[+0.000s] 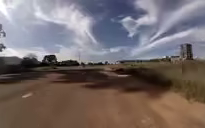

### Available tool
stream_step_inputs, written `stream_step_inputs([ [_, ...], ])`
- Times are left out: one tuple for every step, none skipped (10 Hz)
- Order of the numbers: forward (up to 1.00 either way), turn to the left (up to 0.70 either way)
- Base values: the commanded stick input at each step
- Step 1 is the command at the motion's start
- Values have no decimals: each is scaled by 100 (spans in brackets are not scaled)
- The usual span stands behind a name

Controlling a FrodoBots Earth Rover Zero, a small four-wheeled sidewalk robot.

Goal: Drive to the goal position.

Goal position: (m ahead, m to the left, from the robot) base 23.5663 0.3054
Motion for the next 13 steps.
stream_step_inputs([
  [100, 0],
  [100, 0],
  [100, 0],
  [100, 0],
  [100, 0],
  [100, 0],
  [100, 0],
  [100, 0],
  [100, 0],
  [100, 0],
  [100, 0],
  [100, 0],
  [100, 0],
])
